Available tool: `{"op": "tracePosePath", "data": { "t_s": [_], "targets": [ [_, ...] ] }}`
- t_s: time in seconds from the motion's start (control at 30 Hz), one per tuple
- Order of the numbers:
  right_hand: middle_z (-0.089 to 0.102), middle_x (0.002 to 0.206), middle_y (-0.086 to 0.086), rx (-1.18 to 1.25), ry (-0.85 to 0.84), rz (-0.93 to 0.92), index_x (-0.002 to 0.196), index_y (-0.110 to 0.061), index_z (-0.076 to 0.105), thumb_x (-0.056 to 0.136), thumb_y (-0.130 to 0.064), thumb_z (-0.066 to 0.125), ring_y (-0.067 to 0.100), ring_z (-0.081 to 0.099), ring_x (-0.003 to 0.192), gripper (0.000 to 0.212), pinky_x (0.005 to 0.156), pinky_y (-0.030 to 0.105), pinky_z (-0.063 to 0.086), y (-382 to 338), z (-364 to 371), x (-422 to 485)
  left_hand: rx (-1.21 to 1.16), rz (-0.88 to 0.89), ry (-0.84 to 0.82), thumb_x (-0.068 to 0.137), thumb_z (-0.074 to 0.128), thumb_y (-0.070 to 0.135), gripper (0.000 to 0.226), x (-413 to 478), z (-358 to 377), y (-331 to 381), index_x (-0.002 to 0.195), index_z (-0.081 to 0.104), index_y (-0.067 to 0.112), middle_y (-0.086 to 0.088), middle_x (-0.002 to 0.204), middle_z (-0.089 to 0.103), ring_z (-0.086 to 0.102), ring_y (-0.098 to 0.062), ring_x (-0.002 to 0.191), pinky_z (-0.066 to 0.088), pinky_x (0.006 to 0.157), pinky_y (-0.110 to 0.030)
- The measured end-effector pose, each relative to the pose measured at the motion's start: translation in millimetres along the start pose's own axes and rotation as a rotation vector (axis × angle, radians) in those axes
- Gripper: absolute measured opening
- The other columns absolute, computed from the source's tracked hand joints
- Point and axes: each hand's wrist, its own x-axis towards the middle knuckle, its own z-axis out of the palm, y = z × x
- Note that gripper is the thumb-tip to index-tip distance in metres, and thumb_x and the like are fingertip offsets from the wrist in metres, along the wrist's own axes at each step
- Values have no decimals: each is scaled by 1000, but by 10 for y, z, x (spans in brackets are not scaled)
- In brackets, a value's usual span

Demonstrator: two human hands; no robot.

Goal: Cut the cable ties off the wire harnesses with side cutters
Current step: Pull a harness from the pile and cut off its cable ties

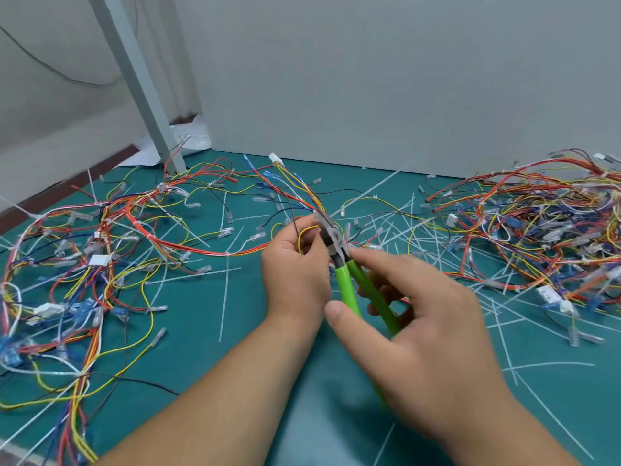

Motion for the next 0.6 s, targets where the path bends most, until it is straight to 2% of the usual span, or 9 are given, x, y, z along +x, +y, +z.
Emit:
{"op": "tracePosePath", "data": {
  "t_s": [0.07,0.17,0.27,0.43,0.6],
  "targets": [
    [71,88,-17,47,-42,133,111,-39,74,72,-61,67,4,66,84,45,77,22,53,34,65,4,-26,-21,5,92,68,-2,19,1,-3,7,91,72,17,7,72,72,63,-8,66,52,65,-24],
    [69,76,-12,125,-58,243,105,-44,68,73,-61,66,8,61,64,36,65,33,54,119,109,48,-5,30,-4,90,72,3,21,-30,-2,11,87,72,24,6,77,75,65,-9,70,56,70,-27],
    [66,72,-6,192,-34,297,101,-44,69,77,-56,67,15,56,59,27,58,33,51,170,113,92,40,96,-29,89,75,6,24,-68,5,36,85,71,29,16,71,73,64,0,67,51,67,-15],
    [62,71,1,274,-41,345,93,-42,74,78,-51,68,6,44,52,18,51,23,41,195,102,112,49,103,-27,88,76,7,23,-91,7,44,84,73,30,16,72,73,65,1,66,50,65,-13],
    [62,71,3,254,-48,360,96,-45,71,76,-52,69,14,46,53,22,54,33,45,200,112,98,60,120,-13,88,76,8,25,-88,3,38,82,72,32,18,70,72,62,3,64,49,64,-12]
  ]
}}
